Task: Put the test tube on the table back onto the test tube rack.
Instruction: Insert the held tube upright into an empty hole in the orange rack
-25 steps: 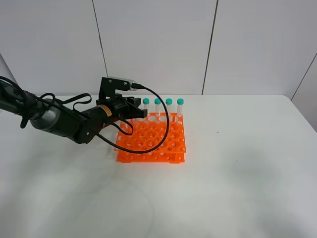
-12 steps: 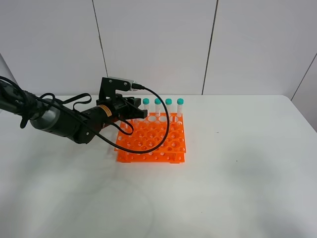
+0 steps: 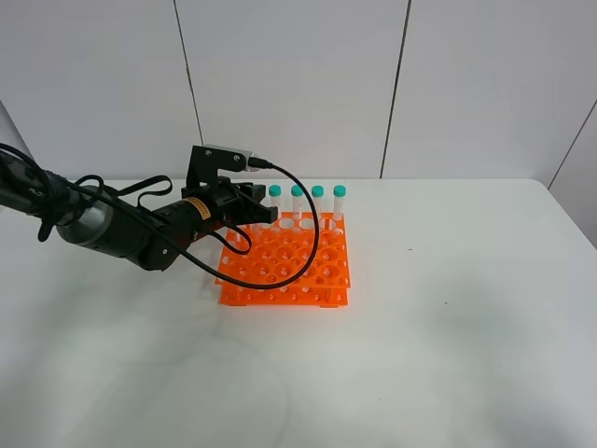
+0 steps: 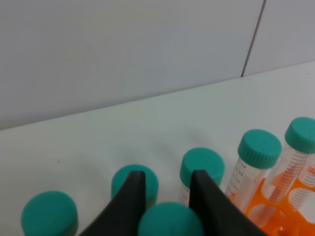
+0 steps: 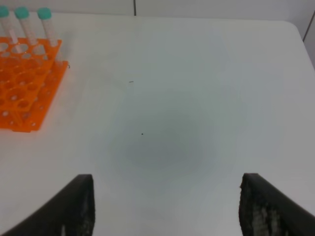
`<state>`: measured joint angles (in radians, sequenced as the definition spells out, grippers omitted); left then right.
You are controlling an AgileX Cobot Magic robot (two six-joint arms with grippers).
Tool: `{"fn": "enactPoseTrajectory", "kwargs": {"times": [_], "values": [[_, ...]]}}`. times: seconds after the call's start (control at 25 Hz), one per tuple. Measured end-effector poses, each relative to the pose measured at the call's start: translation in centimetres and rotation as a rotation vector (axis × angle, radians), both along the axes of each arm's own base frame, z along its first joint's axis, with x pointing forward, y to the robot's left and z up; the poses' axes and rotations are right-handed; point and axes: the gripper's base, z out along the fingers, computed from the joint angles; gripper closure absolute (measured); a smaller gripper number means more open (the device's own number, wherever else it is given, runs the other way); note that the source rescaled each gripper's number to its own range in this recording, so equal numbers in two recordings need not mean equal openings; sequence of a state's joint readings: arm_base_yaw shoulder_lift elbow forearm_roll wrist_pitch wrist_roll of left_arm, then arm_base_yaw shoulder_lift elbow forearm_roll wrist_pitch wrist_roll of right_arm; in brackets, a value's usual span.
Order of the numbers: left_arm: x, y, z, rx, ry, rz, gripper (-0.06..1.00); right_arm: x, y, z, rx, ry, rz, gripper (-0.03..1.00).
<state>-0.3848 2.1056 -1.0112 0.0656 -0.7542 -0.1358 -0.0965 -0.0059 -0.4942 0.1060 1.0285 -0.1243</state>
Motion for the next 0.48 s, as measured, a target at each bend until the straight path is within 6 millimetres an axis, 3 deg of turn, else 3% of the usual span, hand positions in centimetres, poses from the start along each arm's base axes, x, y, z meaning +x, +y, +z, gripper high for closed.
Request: {"fn": "enactPoseTrajectory", "kwargs": {"times": [0.48], "values": [[-0.02,-0.05,0.00,0.004,-0.002,-0.007,0.94,0.00,0.00,0.00,0.000,0.000,0.000,0.21]]}}
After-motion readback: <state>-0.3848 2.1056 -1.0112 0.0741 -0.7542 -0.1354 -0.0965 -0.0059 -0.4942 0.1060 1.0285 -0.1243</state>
